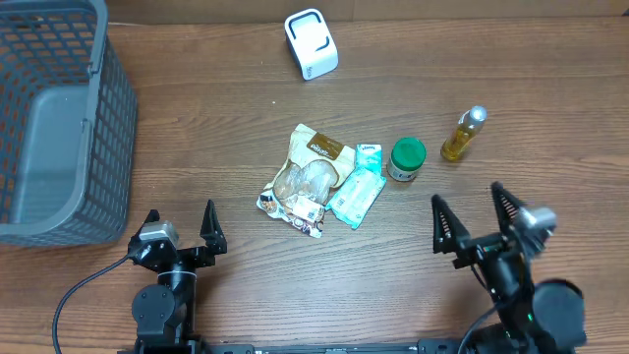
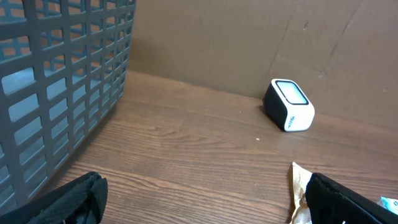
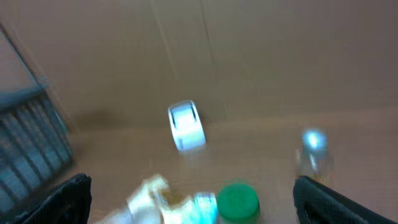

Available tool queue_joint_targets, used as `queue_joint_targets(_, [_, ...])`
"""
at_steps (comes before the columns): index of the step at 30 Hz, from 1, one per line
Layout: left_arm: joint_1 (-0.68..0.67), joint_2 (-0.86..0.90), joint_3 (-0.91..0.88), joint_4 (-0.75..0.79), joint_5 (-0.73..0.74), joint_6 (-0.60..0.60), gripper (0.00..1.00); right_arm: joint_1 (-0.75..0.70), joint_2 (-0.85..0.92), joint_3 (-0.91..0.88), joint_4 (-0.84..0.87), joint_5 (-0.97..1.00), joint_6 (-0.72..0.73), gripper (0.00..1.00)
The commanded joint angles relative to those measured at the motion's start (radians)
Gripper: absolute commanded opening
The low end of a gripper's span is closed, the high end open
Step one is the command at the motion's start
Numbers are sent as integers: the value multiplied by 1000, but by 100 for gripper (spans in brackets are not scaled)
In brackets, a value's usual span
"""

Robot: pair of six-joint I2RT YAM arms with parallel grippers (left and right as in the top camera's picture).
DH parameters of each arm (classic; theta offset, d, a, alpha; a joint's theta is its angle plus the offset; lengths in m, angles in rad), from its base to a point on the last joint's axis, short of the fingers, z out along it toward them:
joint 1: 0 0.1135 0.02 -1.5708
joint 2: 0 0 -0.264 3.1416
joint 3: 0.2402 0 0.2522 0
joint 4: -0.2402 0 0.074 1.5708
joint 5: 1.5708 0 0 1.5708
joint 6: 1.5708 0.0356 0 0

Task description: Scan the item barcode

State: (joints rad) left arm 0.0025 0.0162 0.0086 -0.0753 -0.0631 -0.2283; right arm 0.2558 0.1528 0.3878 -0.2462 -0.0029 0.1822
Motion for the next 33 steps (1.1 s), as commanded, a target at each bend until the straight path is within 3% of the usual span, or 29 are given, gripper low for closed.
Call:
queue_joint_targets(1, [6,-12,-3,1,8,23,100,-5,-70,-47,99,2,-6,100])
queue_joint_targets(6, [6,-12,-3,1,8,23,100,-5,-149,-125,291,2,-6,100])
queue_joint_targets(18, [6,-12,-3,1,8,23,99,-5,-150,-317,731,3,-4,100])
queue_joint_targets(23, [6,-12,-3,1,8,23,100,-5,-150,-381,721,18,-4,100])
queue_joint_targets(33, [6,-12,-3,1,8,23,100,-47,-150,-380,449,25,-3,100])
